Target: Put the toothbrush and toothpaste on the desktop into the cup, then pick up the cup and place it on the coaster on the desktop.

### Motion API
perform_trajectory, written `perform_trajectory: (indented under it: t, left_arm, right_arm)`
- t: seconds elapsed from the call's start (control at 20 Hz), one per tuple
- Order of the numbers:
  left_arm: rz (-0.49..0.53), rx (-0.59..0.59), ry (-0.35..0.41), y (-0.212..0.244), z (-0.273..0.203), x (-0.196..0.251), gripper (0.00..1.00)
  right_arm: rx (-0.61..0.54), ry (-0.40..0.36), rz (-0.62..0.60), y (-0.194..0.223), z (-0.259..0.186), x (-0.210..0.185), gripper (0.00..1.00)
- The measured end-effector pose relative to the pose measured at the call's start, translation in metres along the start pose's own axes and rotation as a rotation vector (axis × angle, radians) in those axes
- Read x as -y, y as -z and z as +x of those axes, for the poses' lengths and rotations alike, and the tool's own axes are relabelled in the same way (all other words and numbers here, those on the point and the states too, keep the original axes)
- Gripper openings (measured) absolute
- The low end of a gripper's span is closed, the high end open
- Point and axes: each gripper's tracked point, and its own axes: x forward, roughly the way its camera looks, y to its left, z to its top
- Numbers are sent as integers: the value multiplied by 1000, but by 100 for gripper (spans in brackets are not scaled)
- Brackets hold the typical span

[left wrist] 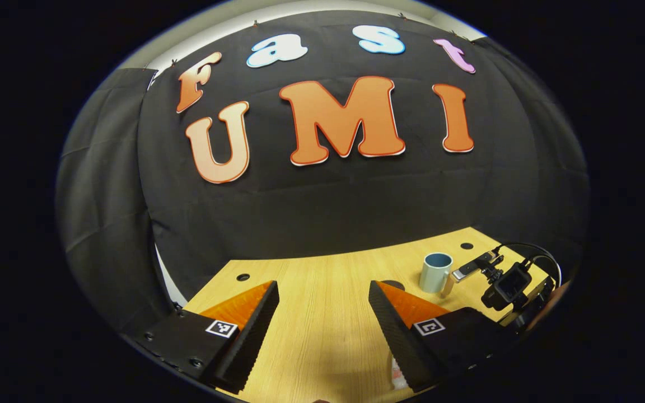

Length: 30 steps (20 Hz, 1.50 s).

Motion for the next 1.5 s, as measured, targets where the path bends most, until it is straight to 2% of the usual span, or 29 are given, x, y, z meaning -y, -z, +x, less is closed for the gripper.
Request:
perform_trajectory:
  t: [0.1, 0.2, 0.25, 0.35, 0.45, 0.7, 0.9, 1.25, 1.5]
  left_arm:
    - [-9, -41, 16, 8, 3, 5, 98]
    - [-9, -78, 29, 16, 6, 9, 98]
    - [-8, -90, 35, 18, 7, 14, 98]
    - [9, -131, 45, 25, 10, 22, 98]
    - [11, -210, 74, 42, 14, 34, 98]
    - [-49, -484, 185, 102, 19, 82, 99]
    - [-83, -645, 229, 149, 28, 98, 98]
    - [-144, -915, 240, 227, 34, 107, 98]
    - [-161, -1053, 222, 267, 59, 111, 98]
  right_arm:
    - [-16, -10, 16, -1, 1, -2, 56]
    - [-30, 5, 22, -1, 2, 1, 34]
    - [-33, 3, 35, -3, 1, 3, 27]
    - [-55, -37, 52, -3, 2, 2, 14]
    - [-57, -76, 61, -3, 2, 1, 8]
    - [-12, -119, 24, -10, -4, 3, 4]
    - [36, -147, 4, -24, -14, 9, 4]
    - [93, -184, 6, -31, -32, 29, 4]
    - [119, -195, 32, -34, -49, 42, 4]
